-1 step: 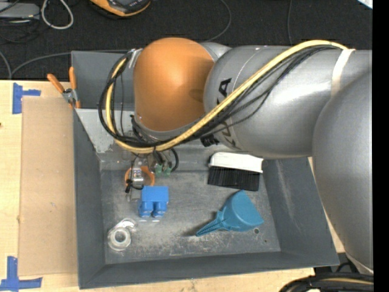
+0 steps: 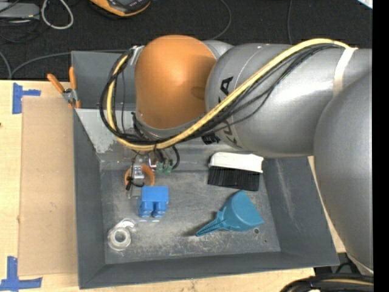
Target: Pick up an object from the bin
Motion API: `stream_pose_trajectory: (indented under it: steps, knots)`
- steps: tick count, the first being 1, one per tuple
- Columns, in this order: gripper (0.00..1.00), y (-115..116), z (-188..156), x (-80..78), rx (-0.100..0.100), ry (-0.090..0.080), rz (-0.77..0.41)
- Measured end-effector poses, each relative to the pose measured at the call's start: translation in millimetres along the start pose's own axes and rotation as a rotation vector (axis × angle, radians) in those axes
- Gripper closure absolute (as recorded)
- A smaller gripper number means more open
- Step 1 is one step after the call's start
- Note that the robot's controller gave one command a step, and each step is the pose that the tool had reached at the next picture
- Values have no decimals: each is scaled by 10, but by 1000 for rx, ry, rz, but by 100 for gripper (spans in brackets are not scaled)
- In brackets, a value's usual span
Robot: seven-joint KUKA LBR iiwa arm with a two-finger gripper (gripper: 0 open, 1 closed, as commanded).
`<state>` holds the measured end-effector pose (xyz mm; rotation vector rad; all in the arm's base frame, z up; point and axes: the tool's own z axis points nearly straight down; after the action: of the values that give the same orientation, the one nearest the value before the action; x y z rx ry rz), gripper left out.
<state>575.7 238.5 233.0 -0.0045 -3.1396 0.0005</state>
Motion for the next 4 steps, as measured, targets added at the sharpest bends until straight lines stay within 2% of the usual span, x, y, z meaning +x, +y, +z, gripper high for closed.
stream_pose_trajectory:
  steps: [1,2,3,4]
  knots:
    - [0,-697,1307,1,0,1,17]
    - [0,-823,935,105,-5,-5,83]
    - [0,-808,1581,39,4,11,31]
    - [0,-884,1637,-30,-5,-7,155]
